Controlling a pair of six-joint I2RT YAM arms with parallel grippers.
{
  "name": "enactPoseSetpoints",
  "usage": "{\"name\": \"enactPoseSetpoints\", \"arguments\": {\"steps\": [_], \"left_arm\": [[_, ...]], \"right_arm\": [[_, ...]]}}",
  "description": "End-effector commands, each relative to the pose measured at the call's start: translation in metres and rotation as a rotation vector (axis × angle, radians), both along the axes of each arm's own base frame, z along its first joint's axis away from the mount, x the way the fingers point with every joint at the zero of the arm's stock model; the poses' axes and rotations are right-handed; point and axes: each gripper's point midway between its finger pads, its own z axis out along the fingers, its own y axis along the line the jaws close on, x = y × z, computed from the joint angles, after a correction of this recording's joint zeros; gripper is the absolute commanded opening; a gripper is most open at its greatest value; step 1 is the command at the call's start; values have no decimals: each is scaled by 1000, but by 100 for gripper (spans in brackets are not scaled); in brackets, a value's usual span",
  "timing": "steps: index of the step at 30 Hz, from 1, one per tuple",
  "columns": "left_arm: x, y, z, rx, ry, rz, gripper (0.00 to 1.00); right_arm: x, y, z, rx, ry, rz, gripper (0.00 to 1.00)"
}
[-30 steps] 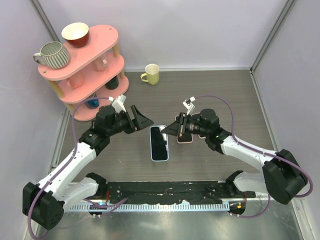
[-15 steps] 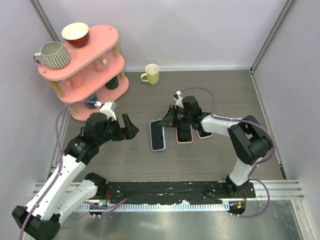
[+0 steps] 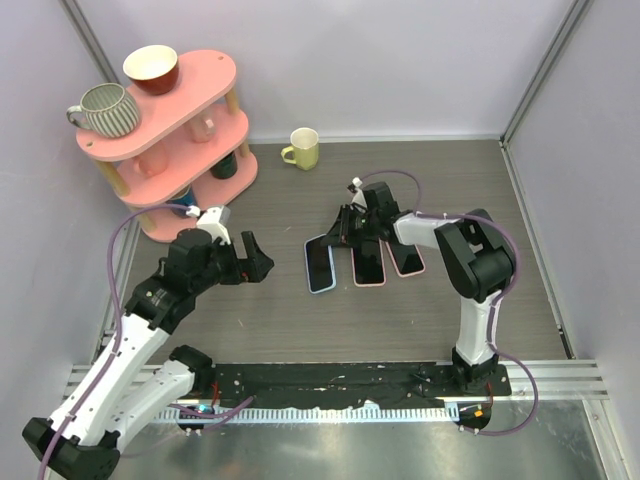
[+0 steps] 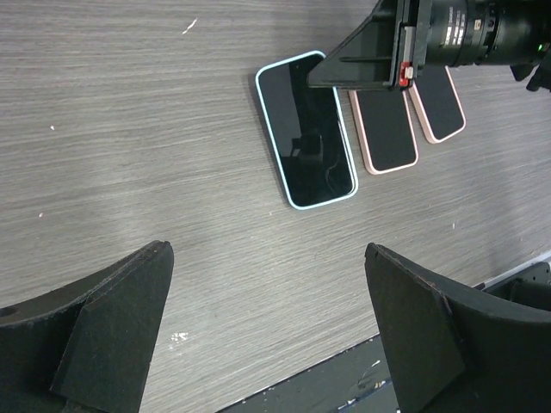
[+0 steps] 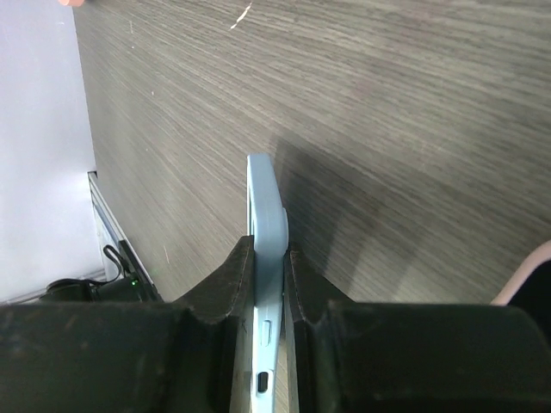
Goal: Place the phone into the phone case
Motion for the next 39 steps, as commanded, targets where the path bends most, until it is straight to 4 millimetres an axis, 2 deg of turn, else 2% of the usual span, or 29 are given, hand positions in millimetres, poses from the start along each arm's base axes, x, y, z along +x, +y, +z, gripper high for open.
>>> {"name": "enactPoseSetpoints", "arguments": {"steps": [1, 4, 11, 14, 16, 21, 23, 25, 26, 28, 29, 31, 32, 33, 34, 35, 36, 38, 39], "left_arm": [[1, 1, -1, 20, -2, -12, 97], [0, 3, 1, 22, -12, -4, 97], [0, 0, 2, 10, -21, -20, 98], [1, 1, 2, 16, -19, -12, 98], [0, 1, 2, 15, -19, -14, 98], [0, 2, 1, 18, -19, -13, 98], [0, 1, 2, 15, -21, -13, 98], [0, 2, 3, 13, -24, -13, 98], [0, 2, 3, 13, -24, -13, 98], [-1, 0, 6, 1, -36, -20, 98], [-2, -1, 8, -7, -41, -29, 98], [-5, -6, 14, -34, -62, -53, 98], [-6, -7, 16, -43, -69, -60, 98], [-7, -8, 19, -53, -80, -67, 98], [-9, -10, 24, -74, -101, -79, 98], [-10, -11, 27, -84, -113, -85, 99], [-12, -11, 30, -97, -127, -89, 99], [-15, -12, 38, -128, -165, -98, 99], [-15, -13, 40, -141, -182, -98, 100]], "right_arm": [[20, -8, -12, -51, -10, -6, 13], [17, -16, -23, -74, 21, -28, 20], [17, -37, -26, -105, 40, -107, 21], [22, -45, -26, -121, 35, -144, 30], [24, -48, -24, -116, 42, -164, 32], [29, -52, -15, -126, 16, -185, 53], [32, -51, -2, -125, -13, -164, 63], [30, -51, 9, -135, -23, -145, 66], [33, -51, 26, -134, -67, -131, 72], [27, -55, 39, -151, -69, -119, 75], [23, -56, 60, -141, -99, -116, 76], [17, -58, 80, -129, -139, -108, 79], [9, -59, 87, -119, -144, -95, 83], [1, -61, 114, -92, -207, -88, 86], [-5, -62, 125, -80, -231, -81, 91], [-16, -66, 126, -84, -229, -74, 92], [-28, -71, 153, -71, -302, -74, 92], [-44, -87, 158, -128, -314, -113, 93], [-56, -94, 177, -124, -371, -120, 93]]}}
